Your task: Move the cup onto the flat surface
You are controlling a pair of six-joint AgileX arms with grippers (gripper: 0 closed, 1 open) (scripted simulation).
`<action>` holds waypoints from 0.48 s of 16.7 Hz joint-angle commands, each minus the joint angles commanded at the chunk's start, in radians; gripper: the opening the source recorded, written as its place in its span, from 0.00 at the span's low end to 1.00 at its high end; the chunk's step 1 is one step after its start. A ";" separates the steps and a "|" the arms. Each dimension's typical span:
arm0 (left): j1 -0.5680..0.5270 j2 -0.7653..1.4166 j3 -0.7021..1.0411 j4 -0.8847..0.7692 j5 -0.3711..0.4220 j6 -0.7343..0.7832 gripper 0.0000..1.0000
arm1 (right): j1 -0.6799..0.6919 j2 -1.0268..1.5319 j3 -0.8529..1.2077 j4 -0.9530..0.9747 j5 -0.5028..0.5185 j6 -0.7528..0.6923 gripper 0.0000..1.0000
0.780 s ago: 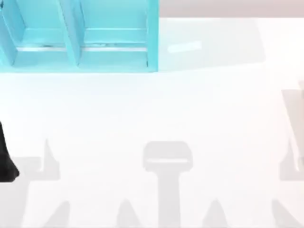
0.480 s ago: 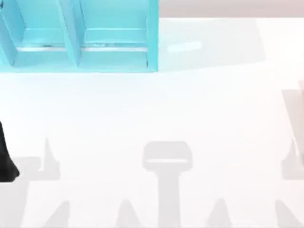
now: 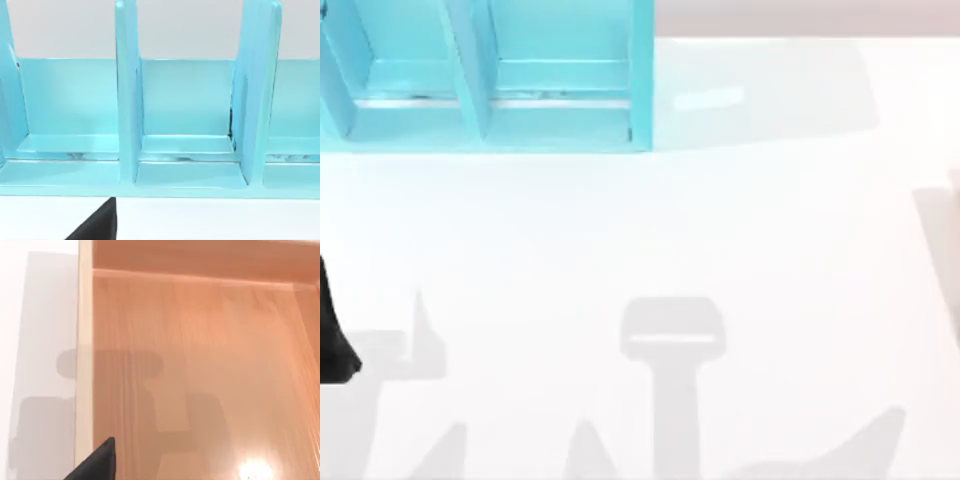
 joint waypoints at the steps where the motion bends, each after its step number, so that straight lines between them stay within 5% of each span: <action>1: 0.000 0.000 0.000 0.000 0.000 0.000 1.00 | -0.036 0.103 0.071 -0.077 0.000 -0.035 1.00; 8: 0.000 0.000 0.000 0.000 0.000 0.000 1.00 | -0.263 0.680 0.520 -0.537 0.002 -0.257 1.00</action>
